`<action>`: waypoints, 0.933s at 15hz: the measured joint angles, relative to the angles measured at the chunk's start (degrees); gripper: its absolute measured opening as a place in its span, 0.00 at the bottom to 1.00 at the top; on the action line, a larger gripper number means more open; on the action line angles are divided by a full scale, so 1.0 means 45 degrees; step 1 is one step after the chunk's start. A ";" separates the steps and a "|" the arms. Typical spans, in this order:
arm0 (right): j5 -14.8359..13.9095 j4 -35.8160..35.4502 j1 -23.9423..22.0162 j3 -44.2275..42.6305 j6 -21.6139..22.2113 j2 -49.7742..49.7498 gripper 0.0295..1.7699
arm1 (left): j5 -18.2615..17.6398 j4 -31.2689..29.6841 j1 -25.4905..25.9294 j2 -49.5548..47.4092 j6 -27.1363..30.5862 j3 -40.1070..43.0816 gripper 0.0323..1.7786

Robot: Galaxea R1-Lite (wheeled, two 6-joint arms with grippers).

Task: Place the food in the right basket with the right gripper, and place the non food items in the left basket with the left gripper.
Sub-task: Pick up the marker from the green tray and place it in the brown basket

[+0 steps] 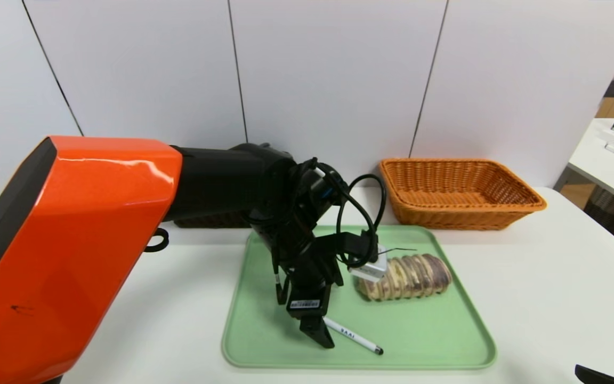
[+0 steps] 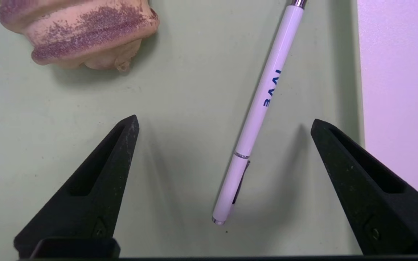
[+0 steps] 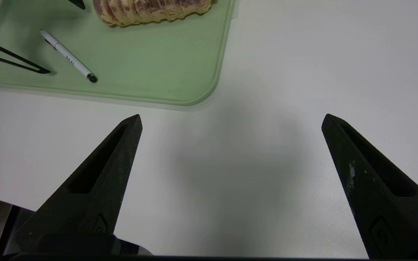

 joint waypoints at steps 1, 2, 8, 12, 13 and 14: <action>-0.0014 0.0000 0.0000 -0.0005 0.0000 0.0000 0.97 | 0.0000 0.0000 -0.0005 0.0038 0.0000 -0.0033 0.95; -0.0014 -0.0003 0.0000 -0.0005 0.0000 0.0000 0.97 | 0.0016 -0.0060 -0.0011 0.0081 0.0003 -0.0046 0.95; -0.0014 0.0000 0.0000 -0.0005 0.0000 0.0000 0.97 | 0.0030 0.0051 -0.0079 0.0341 -0.0501 -0.0377 0.95; 0.0000 0.0000 0.0000 -0.0005 0.0000 0.0000 0.97 | 0.0011 0.0553 -0.0098 0.0423 -0.0545 -0.0620 0.95; 0.0000 0.0000 0.0005 -0.0005 0.0000 0.0000 0.97 | 0.0005 0.0656 -0.0103 0.0447 -0.0545 -0.0694 0.95; 0.0000 0.0000 0.0005 -0.0005 0.0000 0.0000 0.97 | 0.0005 0.0694 -0.0103 0.0461 -0.0545 -0.0731 0.95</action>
